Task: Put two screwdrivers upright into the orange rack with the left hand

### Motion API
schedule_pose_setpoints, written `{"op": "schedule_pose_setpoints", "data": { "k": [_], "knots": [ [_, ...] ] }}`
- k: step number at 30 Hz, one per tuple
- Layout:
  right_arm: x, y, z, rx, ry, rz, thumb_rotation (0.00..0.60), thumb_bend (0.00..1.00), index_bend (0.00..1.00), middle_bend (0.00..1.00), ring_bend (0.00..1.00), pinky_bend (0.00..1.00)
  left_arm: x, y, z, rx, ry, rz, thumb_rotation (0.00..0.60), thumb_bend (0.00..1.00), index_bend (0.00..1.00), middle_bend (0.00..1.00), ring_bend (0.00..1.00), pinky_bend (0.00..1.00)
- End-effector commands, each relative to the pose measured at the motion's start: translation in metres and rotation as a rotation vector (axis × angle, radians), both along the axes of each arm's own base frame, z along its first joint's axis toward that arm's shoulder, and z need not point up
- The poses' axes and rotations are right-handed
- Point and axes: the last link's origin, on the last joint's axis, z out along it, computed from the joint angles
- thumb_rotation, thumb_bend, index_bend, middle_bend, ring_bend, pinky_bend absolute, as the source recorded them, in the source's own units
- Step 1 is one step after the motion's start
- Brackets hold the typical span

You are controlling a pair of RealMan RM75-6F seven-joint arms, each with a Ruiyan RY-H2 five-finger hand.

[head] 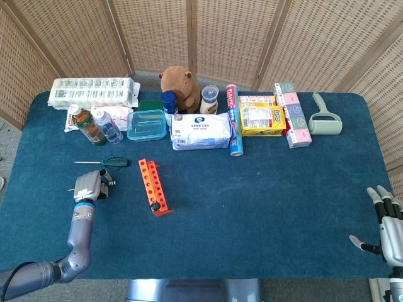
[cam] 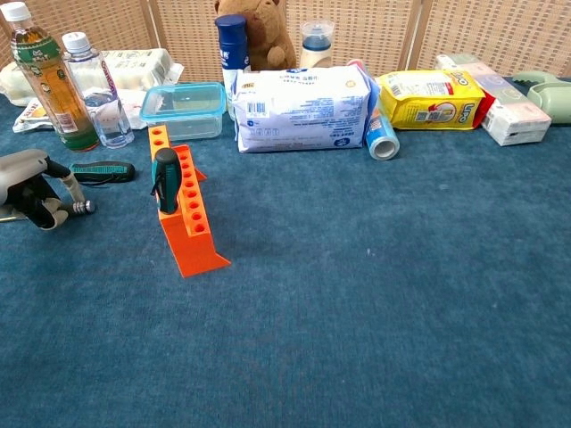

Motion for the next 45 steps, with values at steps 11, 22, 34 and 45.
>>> {"op": "schedule_pose_setpoints", "data": {
  "k": [11, 22, 34, 45],
  "knots": [
    [0.001, 0.000, 0.000, -0.001, -0.005, 0.004, 0.600, 0.00, 0.02, 0.00, 0.00, 0.04, 0.003, -0.002, -0.004, -0.013, 0.018, -0.008, 0.600, 0.55, 0.44, 0.84, 0.87, 0.95],
    [0.001, 0.000, 0.000, -0.002, -0.006, 0.004, 0.600, 0.00, 0.02, 0.00, 0.00, 0.04, 0.006, -0.003, -0.006, -0.009, 0.023, -0.008, 0.600, 0.55, 0.45, 0.84, 0.87, 0.95],
    [0.001, 0.000, 0.000, -0.004, -0.004, 0.004, 0.600, 0.00, 0.02, 0.00, 0.00, 0.05, 0.008, -0.005, -0.003, 0.000, 0.019, -0.015, 0.600, 0.56, 0.50, 0.84, 0.87, 0.95],
    [0.001, 0.000, -0.001, -0.002, -0.003, 0.004, 0.600, 0.00, 0.02, 0.00, 0.00, 0.05, 0.022, -0.015, 0.019, 0.025, -0.020, -0.081, 0.600, 0.56, 0.50, 0.84, 0.87, 0.95]
  ]
}}
